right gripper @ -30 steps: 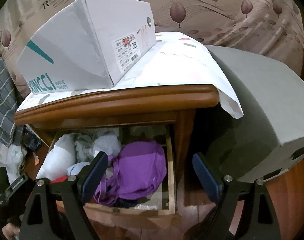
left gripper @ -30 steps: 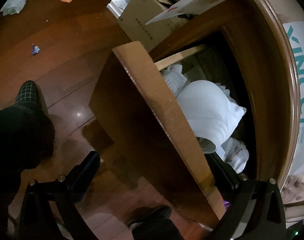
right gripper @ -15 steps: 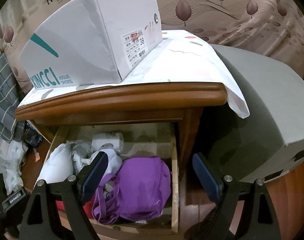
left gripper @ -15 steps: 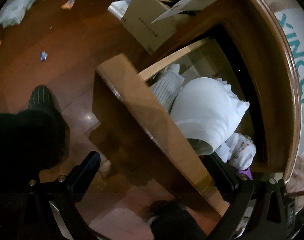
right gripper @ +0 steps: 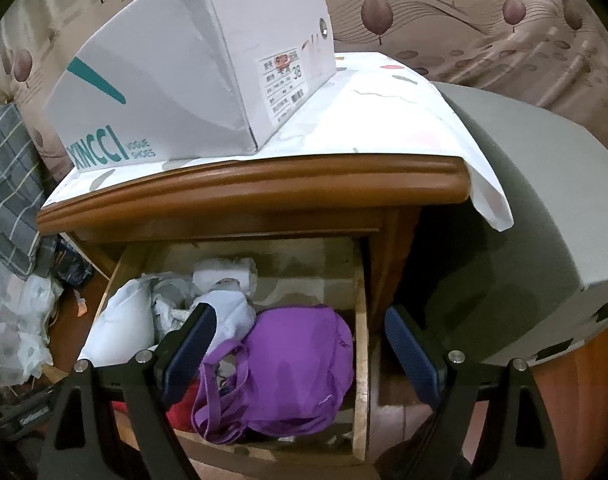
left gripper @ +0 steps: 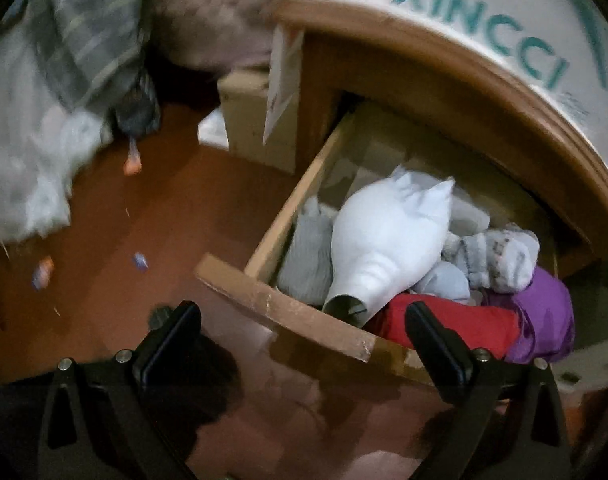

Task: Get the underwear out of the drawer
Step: 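Release the drawer and raise the left tool above its contents, then reach into the drawer and grasp the white cloth with the left tool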

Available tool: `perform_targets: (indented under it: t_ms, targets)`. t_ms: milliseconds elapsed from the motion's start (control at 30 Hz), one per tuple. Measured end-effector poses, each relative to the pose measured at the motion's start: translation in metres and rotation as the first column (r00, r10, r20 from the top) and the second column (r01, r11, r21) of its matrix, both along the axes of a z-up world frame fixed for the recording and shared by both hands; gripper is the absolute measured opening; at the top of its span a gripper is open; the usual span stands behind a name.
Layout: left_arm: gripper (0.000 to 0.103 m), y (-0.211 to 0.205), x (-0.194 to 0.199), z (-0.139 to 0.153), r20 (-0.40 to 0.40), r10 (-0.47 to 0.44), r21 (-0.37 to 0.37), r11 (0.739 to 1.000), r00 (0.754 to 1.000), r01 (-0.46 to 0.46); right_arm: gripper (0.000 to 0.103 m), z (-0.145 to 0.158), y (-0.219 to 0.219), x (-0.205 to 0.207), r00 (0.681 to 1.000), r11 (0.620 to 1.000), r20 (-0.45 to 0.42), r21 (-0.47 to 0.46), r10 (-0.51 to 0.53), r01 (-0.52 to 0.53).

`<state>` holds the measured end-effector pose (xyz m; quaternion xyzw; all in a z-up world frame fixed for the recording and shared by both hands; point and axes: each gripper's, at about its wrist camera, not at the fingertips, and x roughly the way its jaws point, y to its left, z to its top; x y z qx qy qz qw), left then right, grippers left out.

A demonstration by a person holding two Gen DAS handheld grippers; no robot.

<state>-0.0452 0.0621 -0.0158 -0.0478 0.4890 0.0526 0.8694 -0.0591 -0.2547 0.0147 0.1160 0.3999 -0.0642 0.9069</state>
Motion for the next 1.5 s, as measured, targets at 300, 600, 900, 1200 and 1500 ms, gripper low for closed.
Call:
perform_targets:
  t_ms: [300, 600, 900, 1200, 1500]
  targets:
    - [0.102, -0.028, 0.009, 0.036, 0.126, -0.185, 0.133, 0.977, 0.975, 0.169, 0.089, -0.002, 0.01, 0.001, 0.999, 0.998, -0.007, -0.033, 0.044, -0.044]
    - [0.102, -0.043, 0.041, 0.03, 0.103, -0.301, 0.161, 0.946, 0.948, 0.283, 0.089, -0.007, 0.018, 0.003, 0.997, 0.995, -0.026, -0.059, 0.079, -0.08]
    - [0.102, -0.053, 0.064, 0.013, 0.046, -0.329, 0.125, 0.939, 0.943, 0.321, 0.089, -0.01, 0.018, 0.007, 0.996, 0.994, -0.04, -0.065, 0.081, -0.084]
    - [0.102, -0.057, 0.086, -0.001, 0.015, -0.331, 0.08, 0.941, 0.944, 0.329, 0.089, -0.01, 0.013, 0.005, 0.997, 0.996, -0.036, -0.057, 0.063, -0.065]
    - [0.102, -0.061, 0.103, -0.023, -0.075, -0.357, -0.001, 0.934, 0.931, 0.358, 0.089, -0.011, 0.004, 0.004, 0.999, 0.998, -0.038, -0.044, 0.038, -0.039]
